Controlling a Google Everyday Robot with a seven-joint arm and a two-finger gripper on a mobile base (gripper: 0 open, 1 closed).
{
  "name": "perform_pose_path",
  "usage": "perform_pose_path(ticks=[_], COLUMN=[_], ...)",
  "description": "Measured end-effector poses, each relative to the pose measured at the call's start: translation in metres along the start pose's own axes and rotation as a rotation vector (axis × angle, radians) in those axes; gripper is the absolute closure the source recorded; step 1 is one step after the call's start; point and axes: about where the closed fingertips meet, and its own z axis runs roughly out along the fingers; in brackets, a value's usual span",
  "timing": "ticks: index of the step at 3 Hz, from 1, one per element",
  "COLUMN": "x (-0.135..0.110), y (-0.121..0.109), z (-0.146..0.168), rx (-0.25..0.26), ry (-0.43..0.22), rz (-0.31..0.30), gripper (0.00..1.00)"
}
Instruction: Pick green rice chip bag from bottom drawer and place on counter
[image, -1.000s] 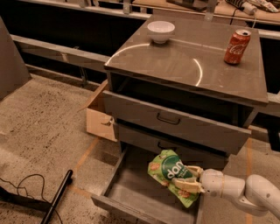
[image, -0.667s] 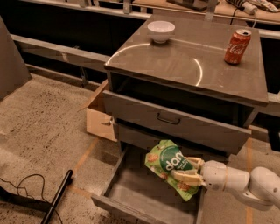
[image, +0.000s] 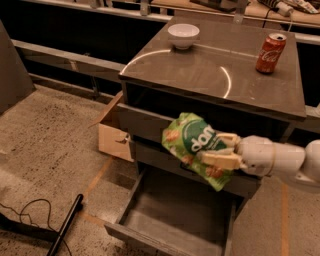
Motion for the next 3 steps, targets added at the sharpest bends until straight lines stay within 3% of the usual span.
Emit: perform_pose_path(ticks=[1, 3], x=[-0.0137, -0.0186], y=[-0.0028, -0.0024], z=[-0.0021, 0.0018], rx=[-0.002, -0.004], ry=[-0.003, -0.027], rz=[-0.016, -0.014], gripper=[1.0, 1.0])
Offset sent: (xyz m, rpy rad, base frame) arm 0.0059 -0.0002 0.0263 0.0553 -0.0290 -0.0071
